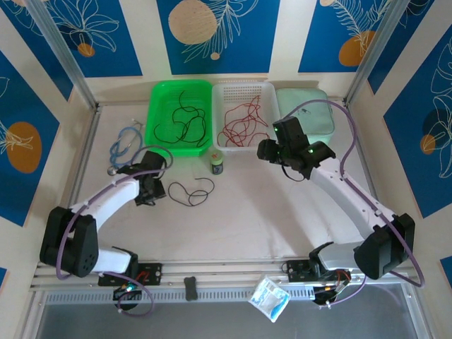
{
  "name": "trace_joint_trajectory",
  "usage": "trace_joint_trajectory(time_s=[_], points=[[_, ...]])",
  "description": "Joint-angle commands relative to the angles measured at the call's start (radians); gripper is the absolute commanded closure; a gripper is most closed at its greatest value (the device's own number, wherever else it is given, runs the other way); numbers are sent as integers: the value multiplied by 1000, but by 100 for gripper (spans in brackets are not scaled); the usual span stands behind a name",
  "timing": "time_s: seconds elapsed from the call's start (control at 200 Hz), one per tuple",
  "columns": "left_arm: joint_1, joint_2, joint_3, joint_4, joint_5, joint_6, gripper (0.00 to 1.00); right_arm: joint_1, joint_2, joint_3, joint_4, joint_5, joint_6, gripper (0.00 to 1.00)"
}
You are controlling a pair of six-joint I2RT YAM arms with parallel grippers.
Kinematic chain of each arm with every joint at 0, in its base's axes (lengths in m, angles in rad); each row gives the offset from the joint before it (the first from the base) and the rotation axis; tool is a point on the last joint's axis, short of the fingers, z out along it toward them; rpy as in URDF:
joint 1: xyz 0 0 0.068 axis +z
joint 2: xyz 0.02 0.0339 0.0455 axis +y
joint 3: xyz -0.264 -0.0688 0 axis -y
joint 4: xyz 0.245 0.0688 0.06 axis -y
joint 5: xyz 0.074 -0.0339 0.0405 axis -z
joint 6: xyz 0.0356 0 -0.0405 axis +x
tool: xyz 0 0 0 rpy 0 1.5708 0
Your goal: Untangle the cables
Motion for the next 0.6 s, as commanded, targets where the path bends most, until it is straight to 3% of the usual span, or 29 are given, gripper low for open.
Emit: trace_joint_trajectory(time_s=[0.0, 0.11, 0.26, 0.435, 0.595], points=[[36, -10, 45, -53, -40, 89, 44, -1, -54, -17, 2, -24, 25, 46], [9, -1, 91, -54, 41, 108, 43, -2, -87, -30, -19, -6, 39, 46], [-125, 41, 166, -88, 91, 133, 41, -4, -135, -63, -35, 16, 63, 47], [-238, 115, 195, -30, 229, 102, 41, -7, -155, -84, -55, 16, 55, 50], [-303, 174, 216, 59, 236, 90, 41, 11, -155, -133, -49, -11, 60, 51]])
